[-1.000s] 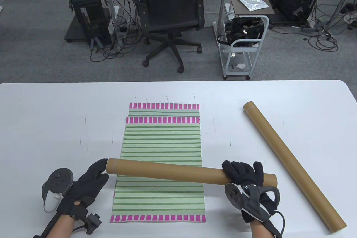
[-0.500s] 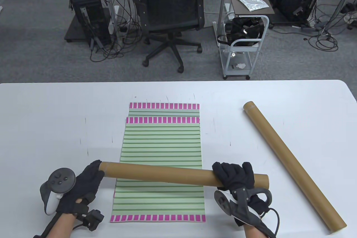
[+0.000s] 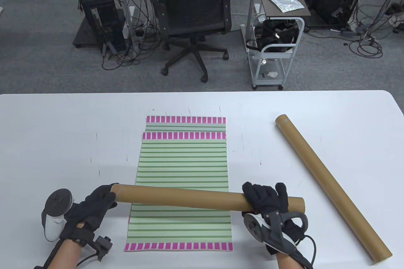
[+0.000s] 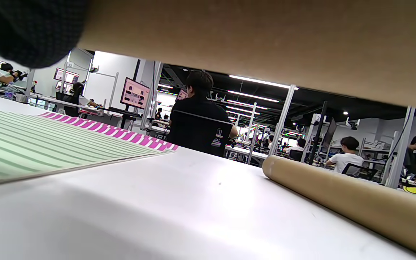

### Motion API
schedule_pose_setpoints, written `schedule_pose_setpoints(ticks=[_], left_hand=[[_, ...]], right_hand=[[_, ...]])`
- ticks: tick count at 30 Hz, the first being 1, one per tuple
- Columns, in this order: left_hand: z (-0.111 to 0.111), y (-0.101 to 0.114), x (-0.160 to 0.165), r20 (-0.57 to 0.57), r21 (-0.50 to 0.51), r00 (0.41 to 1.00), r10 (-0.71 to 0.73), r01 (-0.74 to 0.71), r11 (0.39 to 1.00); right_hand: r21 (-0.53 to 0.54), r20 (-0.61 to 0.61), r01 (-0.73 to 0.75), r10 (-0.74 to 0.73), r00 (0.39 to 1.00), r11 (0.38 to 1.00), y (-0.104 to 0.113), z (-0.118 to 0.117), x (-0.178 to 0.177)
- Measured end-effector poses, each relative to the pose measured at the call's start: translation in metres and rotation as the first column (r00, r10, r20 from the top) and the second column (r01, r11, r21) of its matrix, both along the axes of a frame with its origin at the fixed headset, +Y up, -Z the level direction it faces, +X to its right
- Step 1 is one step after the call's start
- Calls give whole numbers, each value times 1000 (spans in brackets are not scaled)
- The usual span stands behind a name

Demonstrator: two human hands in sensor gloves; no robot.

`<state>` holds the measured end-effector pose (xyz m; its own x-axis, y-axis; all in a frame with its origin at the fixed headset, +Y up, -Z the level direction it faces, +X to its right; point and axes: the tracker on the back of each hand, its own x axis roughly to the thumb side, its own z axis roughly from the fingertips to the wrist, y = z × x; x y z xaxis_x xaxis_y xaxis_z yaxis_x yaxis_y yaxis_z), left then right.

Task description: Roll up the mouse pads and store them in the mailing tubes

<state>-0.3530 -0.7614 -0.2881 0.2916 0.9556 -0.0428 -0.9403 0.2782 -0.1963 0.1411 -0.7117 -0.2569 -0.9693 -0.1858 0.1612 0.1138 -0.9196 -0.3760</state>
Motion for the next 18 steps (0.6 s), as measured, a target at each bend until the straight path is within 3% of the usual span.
schedule_pose_setpoints(ticks=[9, 18], left_hand=[[0, 0, 9, 126, 11, 988, 88, -90, 996], [-1, 0, 6, 138, -8, 979, 153, -153, 988]], right_hand=[[-29, 59, 18, -16, 998, 999, -2, -4, 12], [-61, 61, -12, 15, 998, 998, -4, -5, 12]])
